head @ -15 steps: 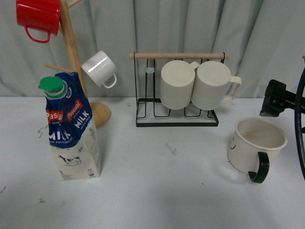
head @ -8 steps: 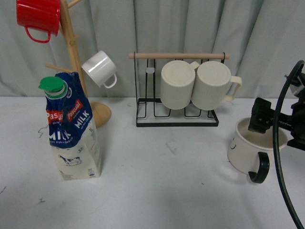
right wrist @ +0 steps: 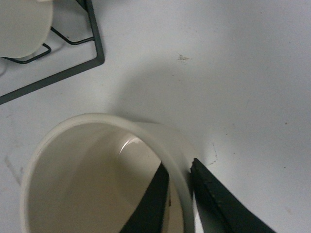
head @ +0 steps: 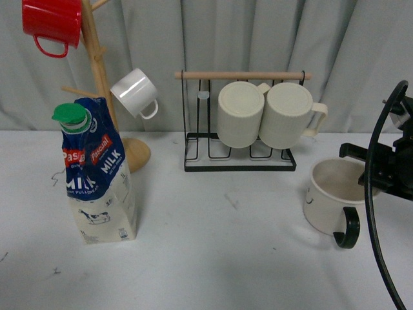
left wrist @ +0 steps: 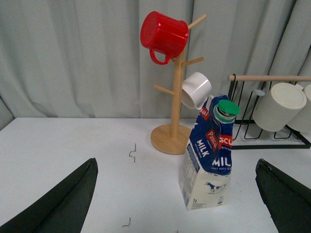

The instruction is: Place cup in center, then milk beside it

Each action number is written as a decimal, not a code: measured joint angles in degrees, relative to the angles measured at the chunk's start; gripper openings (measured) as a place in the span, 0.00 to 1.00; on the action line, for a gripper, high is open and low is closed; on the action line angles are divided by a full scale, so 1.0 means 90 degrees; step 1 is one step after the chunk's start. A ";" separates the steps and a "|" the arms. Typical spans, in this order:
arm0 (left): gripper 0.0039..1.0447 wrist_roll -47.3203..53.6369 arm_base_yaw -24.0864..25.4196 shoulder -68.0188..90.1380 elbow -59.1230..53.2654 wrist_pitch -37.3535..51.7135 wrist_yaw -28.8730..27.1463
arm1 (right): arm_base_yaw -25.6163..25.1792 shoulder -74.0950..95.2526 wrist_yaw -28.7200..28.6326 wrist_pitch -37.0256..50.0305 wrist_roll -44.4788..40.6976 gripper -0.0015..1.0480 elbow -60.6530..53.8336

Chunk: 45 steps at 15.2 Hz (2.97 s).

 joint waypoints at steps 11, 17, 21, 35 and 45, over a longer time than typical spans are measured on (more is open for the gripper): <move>0.94 0.0000 0.0000 0.0000 0.0000 0.0000 0.0000 | 0.1484 0.0270 0.0007 -0.1304 -0.0163 0.03 0.1120; 0.94 0.0000 0.0000 0.0000 0.0000 0.0000 0.0000 | 0.1569 0.0590 0.0233 -0.1855 -0.0522 0.03 0.1389; 0.94 0.0000 0.0000 0.0000 0.0000 -0.0002 0.0000 | 0.1562 0.0588 0.0442 -0.1962 -0.0729 0.03 0.1409; 0.94 0.0000 0.0000 0.0000 0.0000 -0.0002 0.0000 | 0.1411 -0.0097 0.0505 -0.1430 -0.0376 0.63 0.1226; 0.94 0.0000 0.0000 0.0000 0.0000 -0.0002 0.0000 | 0.0707 -0.3514 0.1224 0.3262 -0.1724 0.61 -0.1549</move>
